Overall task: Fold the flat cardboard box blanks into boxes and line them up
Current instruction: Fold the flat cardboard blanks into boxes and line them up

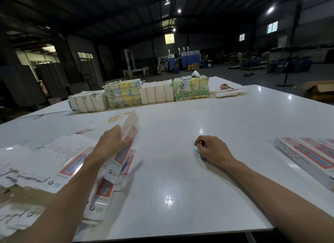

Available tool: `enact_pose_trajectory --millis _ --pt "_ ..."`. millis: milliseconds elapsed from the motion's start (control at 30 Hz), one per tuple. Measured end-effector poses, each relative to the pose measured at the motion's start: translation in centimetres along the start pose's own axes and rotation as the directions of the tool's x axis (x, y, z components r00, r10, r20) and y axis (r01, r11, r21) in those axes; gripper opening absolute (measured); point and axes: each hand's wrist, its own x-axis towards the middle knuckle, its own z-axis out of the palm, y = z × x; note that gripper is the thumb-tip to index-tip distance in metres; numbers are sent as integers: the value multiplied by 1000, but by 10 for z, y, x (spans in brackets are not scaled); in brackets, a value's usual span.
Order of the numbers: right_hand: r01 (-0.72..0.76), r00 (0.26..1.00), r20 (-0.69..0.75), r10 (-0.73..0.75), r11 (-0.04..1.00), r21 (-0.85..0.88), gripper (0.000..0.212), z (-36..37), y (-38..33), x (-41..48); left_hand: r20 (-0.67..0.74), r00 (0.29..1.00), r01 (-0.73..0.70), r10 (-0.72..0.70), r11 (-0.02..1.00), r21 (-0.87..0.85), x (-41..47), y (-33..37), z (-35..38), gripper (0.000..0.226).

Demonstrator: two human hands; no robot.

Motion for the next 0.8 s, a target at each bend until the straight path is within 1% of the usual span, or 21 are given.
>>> enact_pose_trajectory --millis 33,67,100,133,167,200,233,267,367,433,500,600,667,733,800 --pt "10 1000 -7 -10 1000 14 20 0 0 0 44 999 -12 19 989 -147 2 9 2 29" --pt "26 1000 -18 -26 999 31 20 0 0 -1 110 993 1 38 942 -335 4 20 7 27" --pt "46 998 -39 -44 997 54 19 0 -1 -1 207 976 49 72 849 -526 3 32 14 30" --pt "69 995 -77 -63 994 80 19 0 -2 -1 308 942 115 135 730 -673 3 44 23 35" --pt "100 988 -127 -86 990 103 18 -1 -3 -2 383 899 177 211 626 -760 2 56 33 40" --pt "140 976 -181 -117 983 118 18 -3 -5 -2 428 859 221 281 549 -806 1 66 45 45" --pt "185 961 -231 -152 975 125 19 -4 -8 -3 442 831 242 337 497 -833 0 75 59 49" --pt "225 944 -274 -184 966 128 20 -5 -11 -4 440 817 244 372 468 -849 -3 83 73 53" --pt "300 900 -362 -241 947 116 25 -7 -15 -6 452 794 262 406 443 -857 -13 96 113 60" --pt "325 883 -381 -272 942 80 29 -5 -15 -5 480 758 302 442 414 -859 -16 98 130 66" --pt "324 892 -346 -291 945 42 35 -5 -16 -1 478 734 350 483 334 -875 -15 95 135 75" --pt "350 905 -239 -351 935 -47 40 -2 -18 2 458 735 400 501 226 -888 -13 89 135 80" --pt "357 913 -192 -360 933 -50 40 0 -21 1 422 764 369 488 205 -906 -16 86 135 70" --pt "327 928 -187 -323 945 -13 42 1 -23 -1 386 792 322 474 214 -922 -19 87 136 63" --pt "312 932 -195 -306 950 1 46 -1 -24 -2 381 787 320 485 207 -925 -19 89 135 63"
